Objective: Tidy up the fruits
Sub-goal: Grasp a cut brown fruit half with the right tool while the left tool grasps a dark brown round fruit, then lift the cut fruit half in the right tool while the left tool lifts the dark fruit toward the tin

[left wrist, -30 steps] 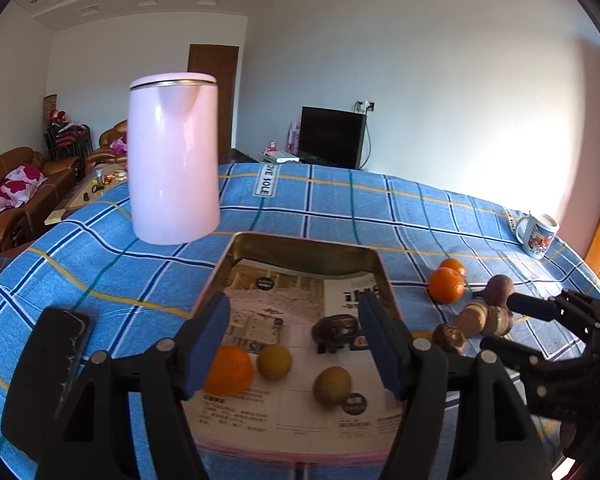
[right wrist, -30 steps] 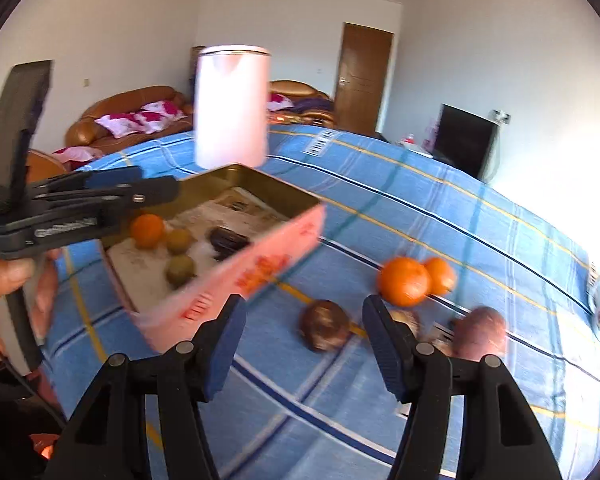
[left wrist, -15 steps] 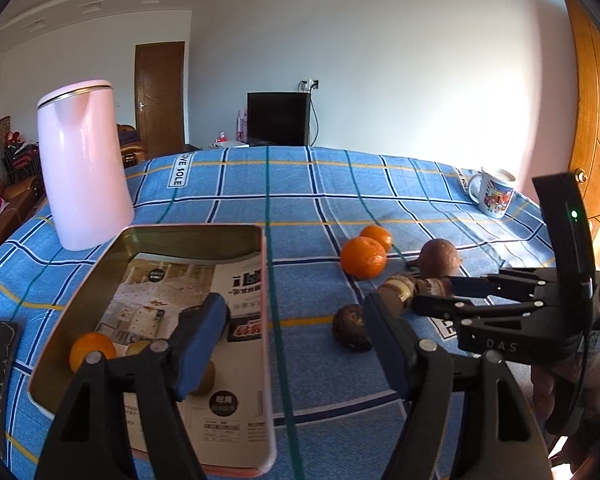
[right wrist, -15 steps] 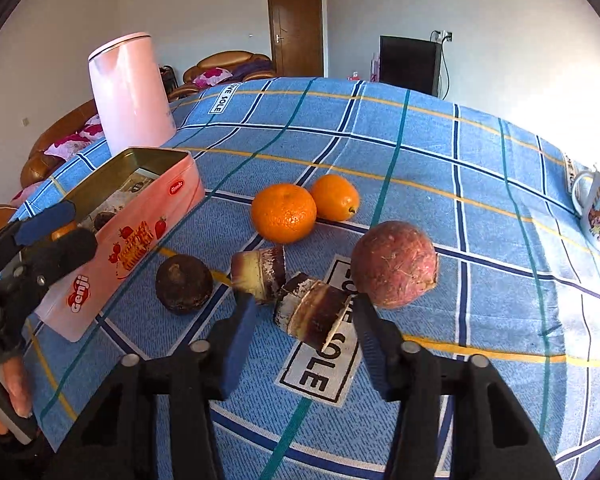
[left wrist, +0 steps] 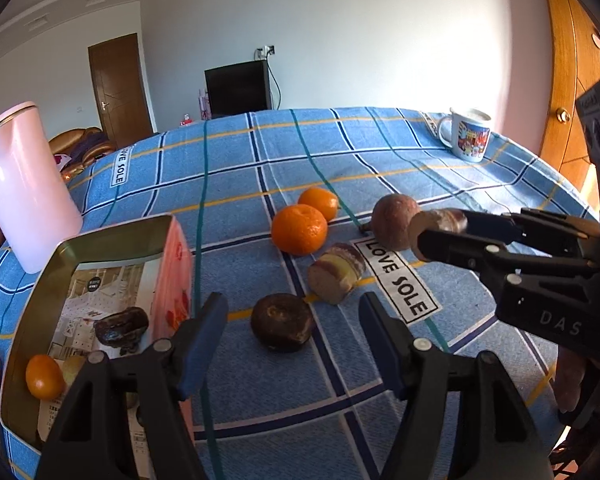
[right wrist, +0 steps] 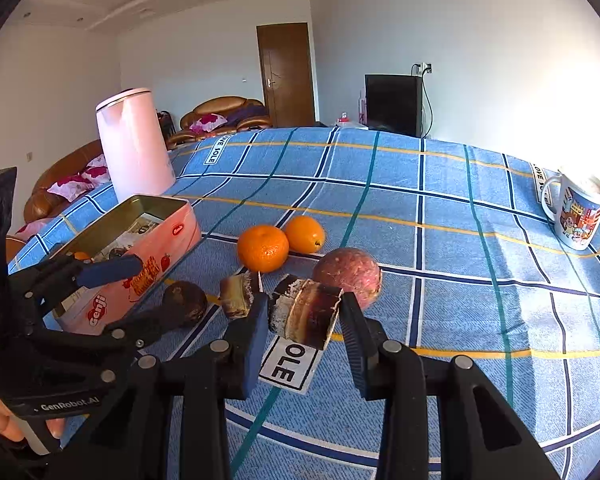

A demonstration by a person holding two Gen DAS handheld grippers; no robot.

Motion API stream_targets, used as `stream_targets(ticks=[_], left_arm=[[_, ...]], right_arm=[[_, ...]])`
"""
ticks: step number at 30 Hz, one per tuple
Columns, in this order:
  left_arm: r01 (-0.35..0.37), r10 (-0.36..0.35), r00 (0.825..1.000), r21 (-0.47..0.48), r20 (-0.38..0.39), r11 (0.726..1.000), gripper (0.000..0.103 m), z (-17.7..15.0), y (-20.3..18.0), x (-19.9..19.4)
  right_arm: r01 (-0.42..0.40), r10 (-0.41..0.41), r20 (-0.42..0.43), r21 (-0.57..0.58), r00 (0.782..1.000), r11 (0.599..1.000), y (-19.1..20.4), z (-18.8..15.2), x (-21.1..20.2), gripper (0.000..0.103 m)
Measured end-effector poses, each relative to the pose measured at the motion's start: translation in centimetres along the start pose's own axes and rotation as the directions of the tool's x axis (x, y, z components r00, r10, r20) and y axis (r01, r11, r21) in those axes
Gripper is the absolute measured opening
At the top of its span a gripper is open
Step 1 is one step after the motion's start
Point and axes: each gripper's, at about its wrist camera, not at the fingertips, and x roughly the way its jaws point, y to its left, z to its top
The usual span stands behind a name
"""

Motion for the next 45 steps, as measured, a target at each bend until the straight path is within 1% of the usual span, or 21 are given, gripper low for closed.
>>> stream_targets(ticks=[1, 4, 6, 8, 10, 12, 14, 19, 24, 28, 35, 45], left_arm=[[-0.005, 0.005, 1.0, 0.0, -0.022, 1.0, 0.068, 0.2, -0.1, 0.5], [-0.021, 0.022, 0.997, 0.016, -0.068, 1.0, 0.057, 0.6, -0.4, 1.7], [-0.018, 0.019, 0.994, 0.01, -0.108, 1.0, 0.056, 0.8, -0.3, 2.7], [-0.008, 0.005, 0.99, -0.015, -0.142, 1.0, 0.047, 0.7, 0.3, 3.5], [0.0, -0.005, 0.988, -0.029, -0.152, 1.0, 0.041, 0.6, 0.6, 3.7], [0.012, -0.016, 0.99, -0.034, -0.141, 0.999, 0.039, 0.6, 0.6, 3.4], [0.012, -0.016, 0.993, -0.038, -0.113, 0.999, 0.039, 0.6, 0.6, 2.8], [0.018, -0.018, 1.0, -0.047, 0.002, 0.999, 0.039, 0.7, 0.8, 0.6], [0.013, -0.005, 0.994, -0.073, 0.105, 0.997, 0.039, 0.5, 1.3, -1.4], [0.023, -0.008, 0.987, -0.09, 0.163, 0.996, 0.039, 0.4, 1.7, -2.4], [-0.002, 0.027, 0.972, -0.109, 0.232, 0.994, 0.039, 0.1, 2.0, -3.7], [-0.014, 0.047, 0.953, -0.11, 0.299, 0.994, 0.039, -0.5, 1.9, -4.9]], right_arm=[[-0.01, 0.01, 0.004, 0.008, 1.0, 1.0, -0.2, 0.1, 0.1, 0.038], [-0.021, 0.021, 0.018, 0.013, 1.0, 1.0, -0.3, 0.1, 0.0, 0.038], [-0.023, 0.023, 0.024, 0.015, 0.999, 1.0, -0.4, 0.1, 0.0, 0.038], [-0.031, 0.031, 0.023, 0.019, 0.999, 0.999, -0.4, 0.1, 0.0, 0.038], [-0.037, 0.037, 0.027, 0.025, 0.999, 0.999, -0.5, 0.0, 0.0, 0.038], [-0.043, 0.041, 0.035, 0.035, 0.999, 0.998, -0.7, 0.0, -0.2, 0.038], [-0.045, 0.043, 0.047, 0.044, 0.998, 0.998, -0.9, -0.1, -0.4, 0.038], [-0.036, 0.032, 0.087, 0.048, 0.996, 0.998, -0.9, -0.2, -1.2, 0.038], [-0.046, 0.038, 0.151, 0.045, 0.988, 0.998, -0.9, -0.3, -2.5, 0.038], [-0.042, 0.035, 0.172, 0.038, 0.985, 0.998, -0.7, -0.3, -2.9, 0.038], [-0.036, 0.028, 0.243, 0.028, 0.97, 0.999, -0.7, -0.6, -4.3, 0.038], [-0.027, 0.024, 0.285, 0.007, 0.958, 1.0, -0.3, -0.8, -5.1, 0.038]])
